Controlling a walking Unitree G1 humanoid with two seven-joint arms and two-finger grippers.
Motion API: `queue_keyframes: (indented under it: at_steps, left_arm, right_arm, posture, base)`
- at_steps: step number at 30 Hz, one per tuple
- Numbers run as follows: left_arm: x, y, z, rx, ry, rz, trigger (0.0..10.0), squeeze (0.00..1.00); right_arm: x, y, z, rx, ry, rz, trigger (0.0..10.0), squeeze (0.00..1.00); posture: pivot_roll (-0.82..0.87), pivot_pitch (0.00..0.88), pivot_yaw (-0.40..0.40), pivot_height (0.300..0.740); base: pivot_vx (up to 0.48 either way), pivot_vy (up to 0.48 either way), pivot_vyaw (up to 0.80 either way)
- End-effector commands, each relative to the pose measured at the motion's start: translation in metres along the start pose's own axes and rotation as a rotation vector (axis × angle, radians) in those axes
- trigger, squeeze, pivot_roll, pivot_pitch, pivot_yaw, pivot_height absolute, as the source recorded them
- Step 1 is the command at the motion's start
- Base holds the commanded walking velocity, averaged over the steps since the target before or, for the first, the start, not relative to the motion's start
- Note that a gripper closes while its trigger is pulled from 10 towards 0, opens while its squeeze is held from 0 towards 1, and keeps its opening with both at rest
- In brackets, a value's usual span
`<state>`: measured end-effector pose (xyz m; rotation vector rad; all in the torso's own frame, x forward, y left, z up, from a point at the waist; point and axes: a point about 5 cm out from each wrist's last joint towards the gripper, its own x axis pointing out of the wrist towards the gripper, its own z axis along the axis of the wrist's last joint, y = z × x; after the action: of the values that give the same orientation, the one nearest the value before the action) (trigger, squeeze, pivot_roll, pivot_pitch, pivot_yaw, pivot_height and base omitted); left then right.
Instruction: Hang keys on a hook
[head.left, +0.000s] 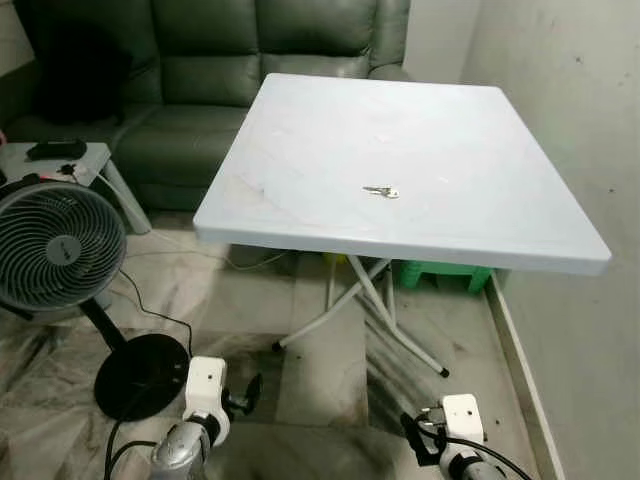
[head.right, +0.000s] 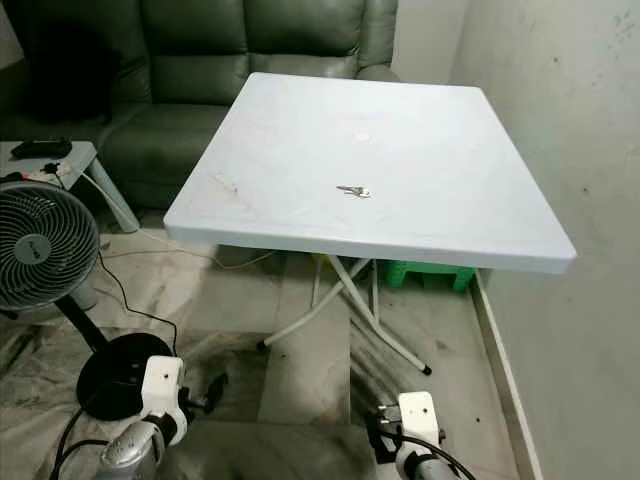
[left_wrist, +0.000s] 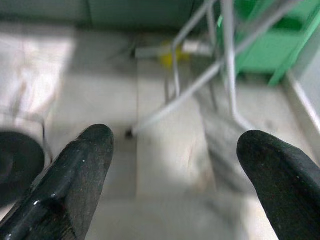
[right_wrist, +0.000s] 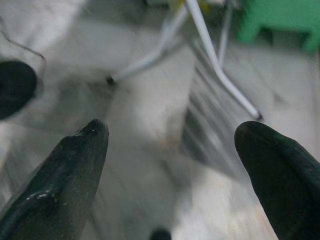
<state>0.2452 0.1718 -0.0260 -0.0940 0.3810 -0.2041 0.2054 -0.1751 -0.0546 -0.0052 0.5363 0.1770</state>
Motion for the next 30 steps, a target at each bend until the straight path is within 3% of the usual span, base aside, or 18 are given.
queue_keyframes:
  at_steps: [1, 7, 11, 12, 13, 14, 15, 16, 20, 24, 25, 30]
  left_arm:
    - [0.001, 0.003, 0.009, 0.0, -0.059, -0.003, 10.0, 0.0]
    - [-0.003, 0.003, 0.025, -0.005, -0.194, -0.019, 10.0, 0.0]
    - [-0.006, 0.002, 0.029, -0.001, -0.232, -0.026, 10.0, 0.0]
    - [-0.006, 0.002, 0.032, -0.006, -0.248, -0.028, 10.0, 0.0]
    - [-0.006, 0.001, 0.041, -0.008, -0.288, -0.029, 10.0, 0.0]
    - [-0.006, 0.001, 0.044, -0.008, -0.303, -0.03, 10.0, 0.0]
    - [-0.006, 0.001, 0.047, -0.009, -0.313, -0.031, 10.0, 0.0]
    - [-0.005, 0.001, 0.05, -0.007, -0.325, -0.028, 10.0, 0.0]
    - [-0.006, -0.001, 0.074, -0.017, -0.408, -0.027, 10.0, 0.0]
    - [-0.005, 0.001, 0.083, -0.017, -0.432, -0.022, 10.0, 0.0]
    - [-0.003, 0.005, 0.096, -0.005, -0.461, -0.014, 10.0, 0.0]
    - [0.0, 0.01, 0.116, 0.009, -0.485, -0.012, 10.0, 0.0]
  right_arm:
    - [0.003, 0.0, 0.011, -0.006, -0.068, 0.007, 10.0, 1.0]
    - [0.003, 0.002, 0.035, -0.011, -0.222, 0.018, 10.0, 1.0]
    - [0.002, 0.002, 0.042, -0.01, -0.271, 0.018, 10.0, 0.99]
    - [0.001, 0.002, 0.045, -0.014, -0.292, 0.02, 10.0, 0.7]
    - [0.0, 0.003, 0.053, -0.019, -0.332, 0.023, 10.0, 0.27]
    - [0.0, 0.003, 0.056, -0.02, -0.345, 0.025, 10.0, 0.27]
    - [0.0, 0.003, 0.058, -0.02, -0.353, 0.026, 10.0, 0.06]
    - [-0.001, 0.003, 0.061, -0.025, -0.366, 0.029, 10.0, 0.0]
    - [-0.002, 0.002, 0.082, -0.037, -0.442, 0.038, 10.0, 0.0]
    - [-0.004, -0.001, 0.09, -0.044, -0.469, 0.033, 10.0, 0.0]
    - [-0.006, -0.004, 0.101, -0.049, -0.501, 0.031, 10.0, 0.0]
    - [-0.006, -0.007, 0.118, -0.067, -0.538, 0.037, 10.0, 0.0]
  posture:
    - [-0.05, 0.0, -0.002, 0.74]
    - [-0.06, 0.0, 0.005, 0.74]
    - [-0.05, 0.0, 0.004, 0.74]
    - [-0.05, 0.0, 0.004, 0.74]
    - [-0.05, 0.0, 0.003, 0.74]
    - [-0.05, 0.0, 0.003, 0.74]
    - [-0.05, 0.0, 0.003, 0.74]
    - [-0.05, 0.0, 0.002, 0.74]
    - [-0.06, 0.0, 0.003, 0.74]
    - [-0.05, 0.0, -0.003, 0.74]
    - [-0.05, 0.0, -0.006, 0.74]
    - [-0.05, 0.0, -0.004, 0.74]
  base:
    - [0.0, 0.0, 0.0]
    - [0.0, 0.0, 0.0]
    - [0.0, 0.0, 0.0]
    - [0.0, 0.0, 0.0]
    - [0.0, 0.0, 0.0]
    - [0.0, 0.0, 0.0]
    - [0.0, 0.0, 0.0]
    - [0.0, 0.0, 0.0]
    - [0.0, 0.0, 0.0]
    - [0.0, 0.0, 0.0]
    - [0.0, 0.0, 0.0]
    - [0.0, 0.0, 0.0]
